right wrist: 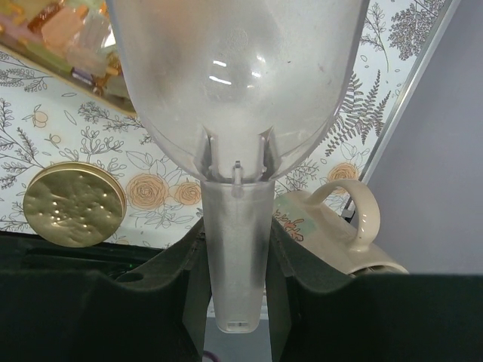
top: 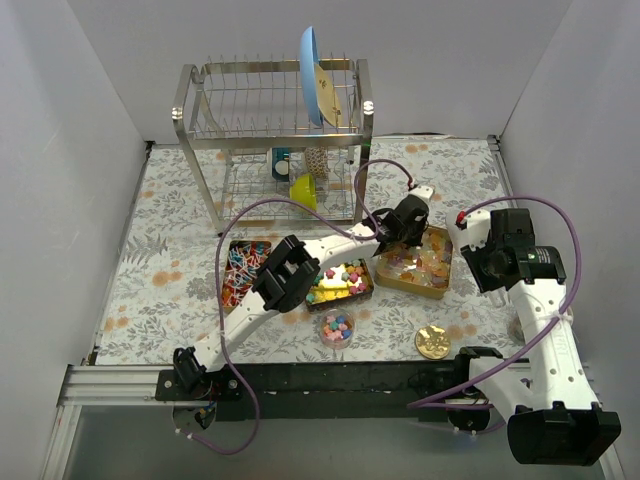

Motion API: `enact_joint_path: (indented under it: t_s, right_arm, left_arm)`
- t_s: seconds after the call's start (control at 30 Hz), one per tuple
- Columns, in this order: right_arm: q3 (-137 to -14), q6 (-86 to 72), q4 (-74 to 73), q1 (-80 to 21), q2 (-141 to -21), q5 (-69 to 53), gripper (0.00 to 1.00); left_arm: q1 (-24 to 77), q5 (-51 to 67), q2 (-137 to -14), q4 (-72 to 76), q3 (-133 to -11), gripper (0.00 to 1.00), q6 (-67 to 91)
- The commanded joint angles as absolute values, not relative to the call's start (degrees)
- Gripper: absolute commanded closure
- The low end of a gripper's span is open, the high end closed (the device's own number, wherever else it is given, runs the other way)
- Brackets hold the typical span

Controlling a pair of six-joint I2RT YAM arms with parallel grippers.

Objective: Pack the candies
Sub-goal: Move the storage box to the center of the board.

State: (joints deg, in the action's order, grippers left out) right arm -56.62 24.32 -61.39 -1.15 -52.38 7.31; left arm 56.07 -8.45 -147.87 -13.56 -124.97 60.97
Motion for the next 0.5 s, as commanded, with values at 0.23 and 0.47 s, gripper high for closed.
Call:
enact_joint_path:
  t_s: [0.23, 0.47]
  right_arm:
    - [-60.11, 23.73, -58.18, -0.7, -54.49, 6.33, 0.99]
    - [-61.96, 23.64, -57.92, -0.62, -54.76, 5.54, 0.99]
  left_arm:
    - [53.96, 1.82, -138.99, -5.7, -124.64, 0.6, 48.43]
    - [54.4, 7.92, -121.42, -18.0, -109.71, 0.46, 50.0]
